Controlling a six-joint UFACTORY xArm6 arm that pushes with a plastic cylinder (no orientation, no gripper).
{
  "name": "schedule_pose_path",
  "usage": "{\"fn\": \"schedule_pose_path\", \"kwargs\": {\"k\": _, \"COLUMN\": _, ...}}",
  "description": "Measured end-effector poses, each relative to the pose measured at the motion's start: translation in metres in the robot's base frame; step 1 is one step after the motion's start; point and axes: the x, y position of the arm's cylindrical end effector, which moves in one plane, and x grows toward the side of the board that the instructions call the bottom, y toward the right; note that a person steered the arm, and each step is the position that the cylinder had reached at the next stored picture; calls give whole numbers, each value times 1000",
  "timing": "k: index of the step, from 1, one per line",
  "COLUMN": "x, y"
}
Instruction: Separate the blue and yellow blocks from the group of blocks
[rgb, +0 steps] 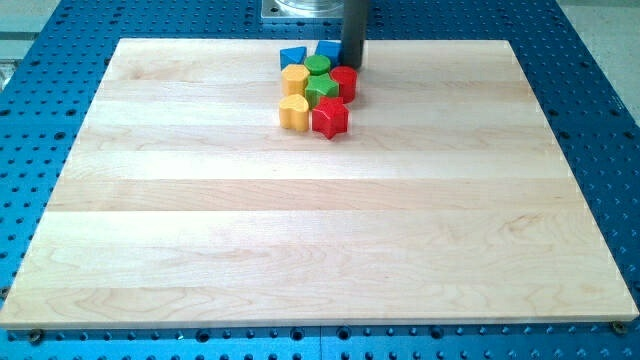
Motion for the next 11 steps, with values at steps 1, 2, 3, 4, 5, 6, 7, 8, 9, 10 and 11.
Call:
{"fn": "schedule_pose_path", "kwargs": {"k": 1, "x": 1, "y": -13}}
{"fn": "schedule_pose_path", "kwargs": {"k": 2, "x": -4, "y": 12}}
{"fn": "schedule_pose_path", "kwargs": {"k": 3, "x": -20, "y": 2}}
{"fn": "schedule_pose_path", "kwargs": {"k": 4, "x": -21, "y": -46}}
{"fn": "schedule_pose_path", "kwargs": {"k": 5, "x": -12, "y": -76}}
{"fn": "schedule_pose_path", "kwargs": {"k": 6, "x": -3, "y": -58}}
{"fn": "schedule_pose_path", "kwargs": {"k": 7, "x": 12, "y": -62}}
{"fn": "schedule_pose_path", "kwargs": {"k": 8, "x": 32, "y": -84}}
{"fn": "schedule_pose_path", "kwargs": {"k": 9, "x": 60, "y": -78}}
{"fn": "schedule_pose_path", "kwargs": {"k": 10, "x": 61, "y": -74}}
{"fn": "schedule_pose_path", "kwargs": {"k": 11, "x": 61, "y": -37}}
